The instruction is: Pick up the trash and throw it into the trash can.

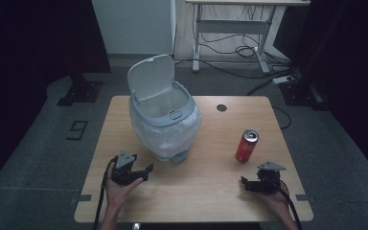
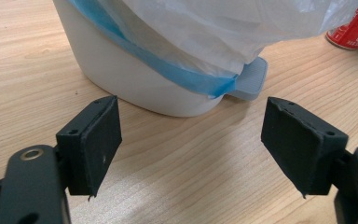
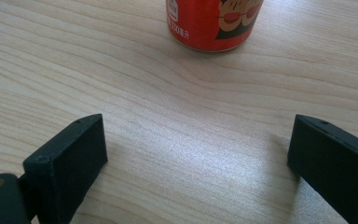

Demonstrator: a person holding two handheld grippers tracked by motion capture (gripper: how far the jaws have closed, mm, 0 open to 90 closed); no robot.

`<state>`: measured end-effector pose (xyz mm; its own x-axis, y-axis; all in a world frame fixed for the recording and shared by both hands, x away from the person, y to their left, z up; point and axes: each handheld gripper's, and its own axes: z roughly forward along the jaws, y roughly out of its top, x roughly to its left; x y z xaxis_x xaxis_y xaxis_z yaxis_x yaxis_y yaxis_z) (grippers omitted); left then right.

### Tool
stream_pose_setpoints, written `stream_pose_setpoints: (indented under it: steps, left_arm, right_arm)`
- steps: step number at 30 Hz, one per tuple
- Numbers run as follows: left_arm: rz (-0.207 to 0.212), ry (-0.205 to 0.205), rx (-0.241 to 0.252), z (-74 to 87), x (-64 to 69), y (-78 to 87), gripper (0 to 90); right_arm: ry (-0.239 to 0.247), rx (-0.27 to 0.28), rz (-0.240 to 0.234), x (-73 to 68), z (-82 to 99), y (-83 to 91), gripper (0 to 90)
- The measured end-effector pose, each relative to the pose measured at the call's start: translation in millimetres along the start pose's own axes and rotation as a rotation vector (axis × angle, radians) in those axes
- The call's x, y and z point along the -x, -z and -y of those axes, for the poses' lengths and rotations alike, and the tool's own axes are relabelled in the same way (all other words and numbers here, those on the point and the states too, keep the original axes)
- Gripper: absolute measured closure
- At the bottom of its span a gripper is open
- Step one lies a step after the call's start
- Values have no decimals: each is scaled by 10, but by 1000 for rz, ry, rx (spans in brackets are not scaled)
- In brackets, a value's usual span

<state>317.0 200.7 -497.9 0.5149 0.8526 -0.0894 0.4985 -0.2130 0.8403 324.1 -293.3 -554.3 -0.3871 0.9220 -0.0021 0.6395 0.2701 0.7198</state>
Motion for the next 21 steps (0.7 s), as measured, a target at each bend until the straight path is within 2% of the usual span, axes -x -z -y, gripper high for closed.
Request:
stream_pose_setpoints:
  steps: [5, 10, 14, 21]
  left_arm:
    - [-3, 14, -3, 15, -26, -7, 199]
    - [6, 22, -18, 50, -12, -57, 201]
    - [13, -3, -53, 72, 52, -141, 200]
    - [11, -10, -70, 85, 63, -177, 200]
  right_arm:
    - [-14, 17, 5, 12, 6, 18, 104]
    - [-37, 42, -7, 41, 9, 46, 111]
    - [-51, 87, 6, 47, -41, 92, 108]
    - [-55, 146, 17, 77, -141, 162, 87]
